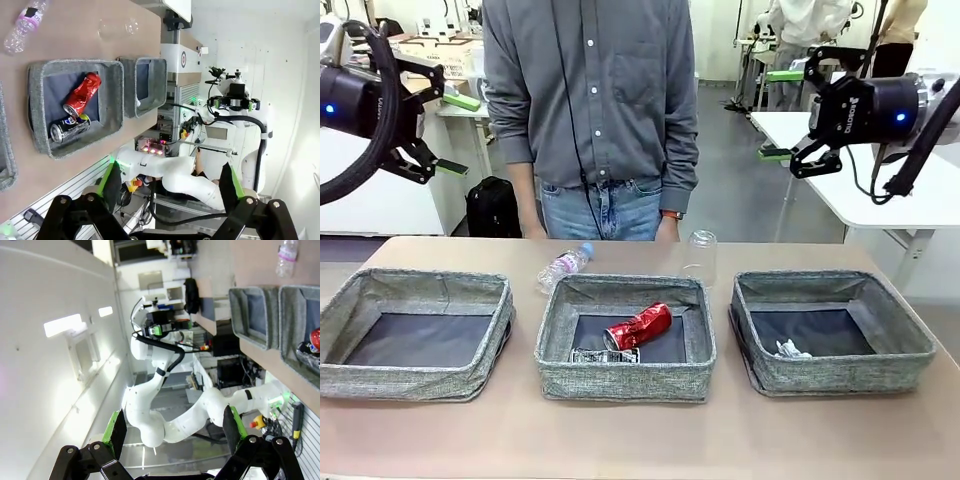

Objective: Sort the waste into the appropriate baskets.
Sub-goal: Pick up the waste item pointed out by the person.

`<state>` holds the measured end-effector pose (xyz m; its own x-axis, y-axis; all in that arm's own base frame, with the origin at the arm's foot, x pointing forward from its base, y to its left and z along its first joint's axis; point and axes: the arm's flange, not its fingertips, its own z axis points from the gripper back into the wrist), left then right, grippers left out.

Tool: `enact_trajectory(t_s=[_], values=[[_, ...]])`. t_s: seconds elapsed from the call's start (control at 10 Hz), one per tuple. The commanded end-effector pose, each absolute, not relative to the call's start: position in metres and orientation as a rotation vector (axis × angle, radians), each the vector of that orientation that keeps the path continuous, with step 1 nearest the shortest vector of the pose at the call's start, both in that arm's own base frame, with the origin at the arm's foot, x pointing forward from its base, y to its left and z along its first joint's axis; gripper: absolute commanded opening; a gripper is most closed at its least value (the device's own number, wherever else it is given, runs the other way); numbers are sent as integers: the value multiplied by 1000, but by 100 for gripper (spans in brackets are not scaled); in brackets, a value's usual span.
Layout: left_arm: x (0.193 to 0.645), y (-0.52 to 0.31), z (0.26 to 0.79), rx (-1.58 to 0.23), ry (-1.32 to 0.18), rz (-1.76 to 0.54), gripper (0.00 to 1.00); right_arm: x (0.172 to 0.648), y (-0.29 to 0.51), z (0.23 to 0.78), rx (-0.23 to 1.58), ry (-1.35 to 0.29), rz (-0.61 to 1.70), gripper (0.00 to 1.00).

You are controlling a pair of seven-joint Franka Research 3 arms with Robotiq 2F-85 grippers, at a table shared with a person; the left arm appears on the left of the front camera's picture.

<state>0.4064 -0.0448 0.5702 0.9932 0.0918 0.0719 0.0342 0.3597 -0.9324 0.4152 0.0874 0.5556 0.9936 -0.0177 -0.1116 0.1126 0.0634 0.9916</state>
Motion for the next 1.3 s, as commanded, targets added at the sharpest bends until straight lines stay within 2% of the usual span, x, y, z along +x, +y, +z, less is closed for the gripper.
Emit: enact_trajectory(t_s=[0.0, 1.2], values=[[403, -41, 571, -1202, -117, 27, 100, 415, 88, 558, 1514, 73, -96, 100], [403, -41, 571, -1202, -117, 27, 100, 415, 88, 558, 1514, 73, -96, 100]])
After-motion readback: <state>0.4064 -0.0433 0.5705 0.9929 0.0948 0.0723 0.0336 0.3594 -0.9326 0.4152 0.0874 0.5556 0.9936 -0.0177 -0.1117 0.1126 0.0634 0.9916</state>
